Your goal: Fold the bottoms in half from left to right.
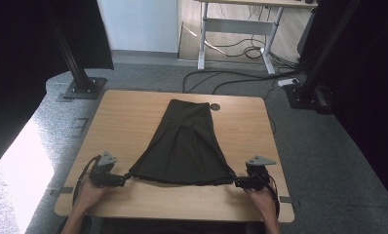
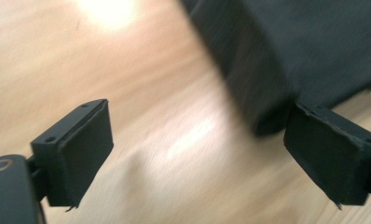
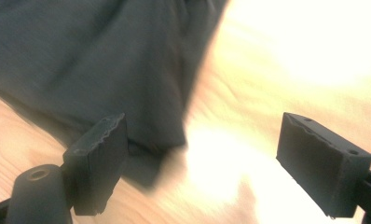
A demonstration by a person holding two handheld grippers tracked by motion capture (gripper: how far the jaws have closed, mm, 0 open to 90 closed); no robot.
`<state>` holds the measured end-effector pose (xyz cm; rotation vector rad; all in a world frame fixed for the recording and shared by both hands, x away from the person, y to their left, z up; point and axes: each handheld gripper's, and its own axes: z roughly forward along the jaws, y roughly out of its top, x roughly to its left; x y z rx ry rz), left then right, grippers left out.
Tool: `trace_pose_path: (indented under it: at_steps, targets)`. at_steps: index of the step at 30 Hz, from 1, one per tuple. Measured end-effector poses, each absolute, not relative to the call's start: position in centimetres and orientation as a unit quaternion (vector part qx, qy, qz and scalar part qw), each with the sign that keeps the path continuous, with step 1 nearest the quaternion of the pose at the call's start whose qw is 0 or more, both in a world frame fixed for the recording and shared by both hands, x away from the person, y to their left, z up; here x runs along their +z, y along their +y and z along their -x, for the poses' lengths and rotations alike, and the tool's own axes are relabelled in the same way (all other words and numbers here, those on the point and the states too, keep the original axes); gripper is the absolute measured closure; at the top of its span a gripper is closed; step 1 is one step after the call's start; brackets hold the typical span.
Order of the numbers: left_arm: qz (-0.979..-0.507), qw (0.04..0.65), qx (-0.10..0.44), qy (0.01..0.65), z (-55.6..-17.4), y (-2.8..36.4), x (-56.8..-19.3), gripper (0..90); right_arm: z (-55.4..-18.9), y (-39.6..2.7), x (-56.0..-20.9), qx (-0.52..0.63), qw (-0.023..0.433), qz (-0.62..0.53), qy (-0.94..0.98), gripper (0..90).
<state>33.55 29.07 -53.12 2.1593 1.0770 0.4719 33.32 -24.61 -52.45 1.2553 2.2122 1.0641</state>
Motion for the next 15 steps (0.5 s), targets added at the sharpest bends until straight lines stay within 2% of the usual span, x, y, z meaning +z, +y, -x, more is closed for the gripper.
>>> trace_pose_path:
  at_steps: [4,10,15]
  targets:
    - [-0.833,0.305,0.191,0.421,-33.0,30.2,-54.3,5.3,-33.3,-26.1,-54.5,0.357,0.186,-0.468,0.787,16.2]
    - [-0.827,0.313,0.164,0.437,-33.5,30.8,-54.7,2.1,-33.4,-26.6,-55.3,0.347,0.207,-0.466,0.787,14.4]
    - [-0.826,0.311,0.163,0.441,-33.5,30.7,-54.7,0.0,-33.5,-26.9,-55.6,0.350,0.208,-0.475,0.780,12.7]
